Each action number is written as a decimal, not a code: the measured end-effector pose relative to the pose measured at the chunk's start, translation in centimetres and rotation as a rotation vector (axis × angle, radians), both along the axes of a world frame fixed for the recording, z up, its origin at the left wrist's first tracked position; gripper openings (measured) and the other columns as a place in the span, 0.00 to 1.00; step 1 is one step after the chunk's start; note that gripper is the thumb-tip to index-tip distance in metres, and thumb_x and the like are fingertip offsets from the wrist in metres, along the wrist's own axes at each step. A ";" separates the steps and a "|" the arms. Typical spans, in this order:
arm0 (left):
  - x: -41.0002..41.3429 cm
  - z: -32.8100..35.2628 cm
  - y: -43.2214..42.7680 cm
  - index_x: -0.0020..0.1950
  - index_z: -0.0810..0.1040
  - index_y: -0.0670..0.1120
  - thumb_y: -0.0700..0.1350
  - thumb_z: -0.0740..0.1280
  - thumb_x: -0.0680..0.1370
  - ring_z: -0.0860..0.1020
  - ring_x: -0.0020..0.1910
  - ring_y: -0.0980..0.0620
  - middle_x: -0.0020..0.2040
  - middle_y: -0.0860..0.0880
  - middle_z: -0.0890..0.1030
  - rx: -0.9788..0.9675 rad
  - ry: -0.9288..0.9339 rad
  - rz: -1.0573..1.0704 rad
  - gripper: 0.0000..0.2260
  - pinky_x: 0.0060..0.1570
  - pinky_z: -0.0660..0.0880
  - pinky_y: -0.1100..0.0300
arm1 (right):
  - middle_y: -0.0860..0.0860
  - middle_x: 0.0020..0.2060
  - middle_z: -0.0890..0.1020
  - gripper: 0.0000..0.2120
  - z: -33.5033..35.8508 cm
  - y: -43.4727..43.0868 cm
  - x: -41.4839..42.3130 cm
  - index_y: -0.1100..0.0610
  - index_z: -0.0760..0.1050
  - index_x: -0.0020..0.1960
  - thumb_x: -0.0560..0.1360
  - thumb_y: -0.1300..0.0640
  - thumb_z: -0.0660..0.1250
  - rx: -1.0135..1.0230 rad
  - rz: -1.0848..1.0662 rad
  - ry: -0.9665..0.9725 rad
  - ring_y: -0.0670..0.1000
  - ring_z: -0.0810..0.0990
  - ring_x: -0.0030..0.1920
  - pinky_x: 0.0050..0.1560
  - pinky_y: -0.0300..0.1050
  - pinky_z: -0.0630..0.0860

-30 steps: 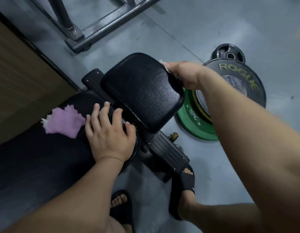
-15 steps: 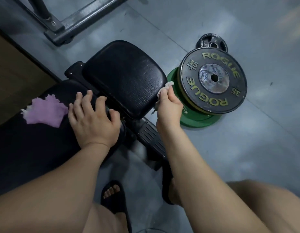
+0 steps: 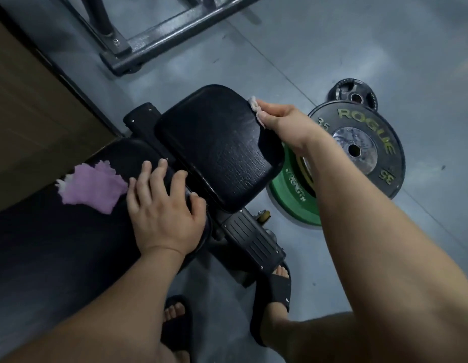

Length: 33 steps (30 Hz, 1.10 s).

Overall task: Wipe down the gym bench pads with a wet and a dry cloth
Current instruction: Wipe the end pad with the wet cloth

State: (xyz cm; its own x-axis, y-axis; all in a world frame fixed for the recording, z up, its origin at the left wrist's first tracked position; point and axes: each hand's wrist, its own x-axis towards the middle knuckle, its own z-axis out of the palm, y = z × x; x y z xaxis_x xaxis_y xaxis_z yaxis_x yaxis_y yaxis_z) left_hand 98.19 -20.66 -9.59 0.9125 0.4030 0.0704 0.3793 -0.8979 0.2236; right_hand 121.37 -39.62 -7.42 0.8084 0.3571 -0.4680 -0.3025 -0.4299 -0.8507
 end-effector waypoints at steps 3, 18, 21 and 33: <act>0.1 0.0 0.1 0.66 0.76 0.50 0.52 0.64 0.76 0.57 0.80 0.41 0.76 0.43 0.67 0.008 0.005 -0.008 0.20 0.77 0.52 0.40 | 0.38 0.60 0.83 0.15 0.0 2.2 3.0 0.45 0.79 0.69 0.83 0.51 0.66 -0.074 0.120 -0.018 0.39 0.78 0.65 0.74 0.42 0.69; 0.0 0.2 0.1 0.66 0.77 0.50 0.53 0.62 0.75 0.59 0.79 0.41 0.75 0.43 0.70 -0.010 -0.012 -0.011 0.20 0.77 0.54 0.40 | 0.41 0.54 0.84 0.15 1.4 2.2 3.6 0.36 0.83 0.58 0.73 0.40 0.69 -0.235 0.240 -0.031 0.43 0.78 0.57 0.65 0.44 0.69; 0.0 0.2 0.2 0.66 0.77 0.50 0.53 0.63 0.75 0.59 0.79 0.41 0.75 0.43 0.70 -0.014 -0.005 -0.011 0.20 0.77 0.54 0.40 | 0.55 0.58 0.85 0.16 1.7 4.0 5.5 0.47 0.84 0.58 0.73 0.45 0.68 -0.289 0.258 -0.014 0.52 0.81 0.57 0.62 0.51 0.75; -0.1 0.2 0.0 0.66 0.77 0.50 0.53 0.62 0.76 0.59 0.80 0.42 0.76 0.44 0.69 -0.006 0.003 -0.011 0.19 0.78 0.53 0.41 | 0.40 0.47 0.86 0.13 1.6 3.7 4.7 0.50 0.79 0.62 0.86 0.53 0.57 -0.179 0.285 0.125 0.40 0.82 0.50 0.47 0.35 0.75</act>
